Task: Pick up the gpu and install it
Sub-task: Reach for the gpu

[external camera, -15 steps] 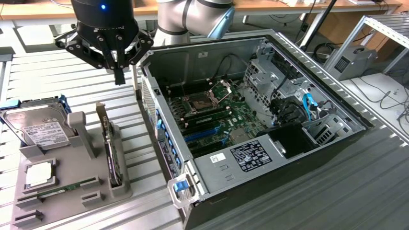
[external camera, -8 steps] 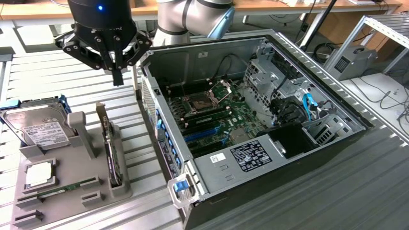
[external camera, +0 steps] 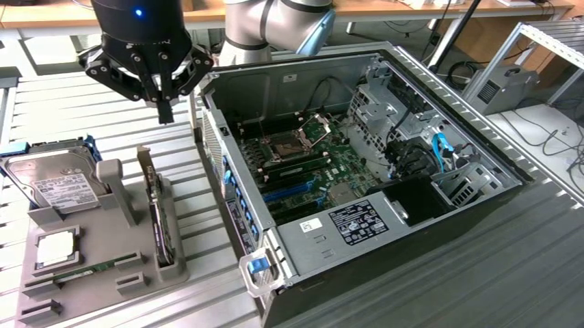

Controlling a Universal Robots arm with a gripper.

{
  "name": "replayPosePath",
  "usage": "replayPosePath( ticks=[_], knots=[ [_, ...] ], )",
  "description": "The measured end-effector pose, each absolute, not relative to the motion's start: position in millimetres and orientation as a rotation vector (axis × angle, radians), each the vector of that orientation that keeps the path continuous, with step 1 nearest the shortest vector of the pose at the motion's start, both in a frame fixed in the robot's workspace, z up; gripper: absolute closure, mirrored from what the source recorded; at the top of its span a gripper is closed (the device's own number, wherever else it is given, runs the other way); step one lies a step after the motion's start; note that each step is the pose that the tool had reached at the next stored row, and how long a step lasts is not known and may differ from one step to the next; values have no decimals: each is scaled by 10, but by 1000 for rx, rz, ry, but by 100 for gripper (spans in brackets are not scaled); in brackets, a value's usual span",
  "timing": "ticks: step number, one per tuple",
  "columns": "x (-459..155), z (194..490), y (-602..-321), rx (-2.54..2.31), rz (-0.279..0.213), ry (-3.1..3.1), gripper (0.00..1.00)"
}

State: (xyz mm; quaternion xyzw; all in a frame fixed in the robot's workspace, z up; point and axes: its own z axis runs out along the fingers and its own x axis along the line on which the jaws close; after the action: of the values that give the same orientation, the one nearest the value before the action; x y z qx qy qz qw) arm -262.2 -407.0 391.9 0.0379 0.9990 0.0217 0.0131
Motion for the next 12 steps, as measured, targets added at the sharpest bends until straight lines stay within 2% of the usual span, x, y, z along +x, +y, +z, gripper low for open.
replayPosePath(
  ticks=[12],
  knots=[
    [-2686,3914,-4088,118,68,3112,89]
  ],
)
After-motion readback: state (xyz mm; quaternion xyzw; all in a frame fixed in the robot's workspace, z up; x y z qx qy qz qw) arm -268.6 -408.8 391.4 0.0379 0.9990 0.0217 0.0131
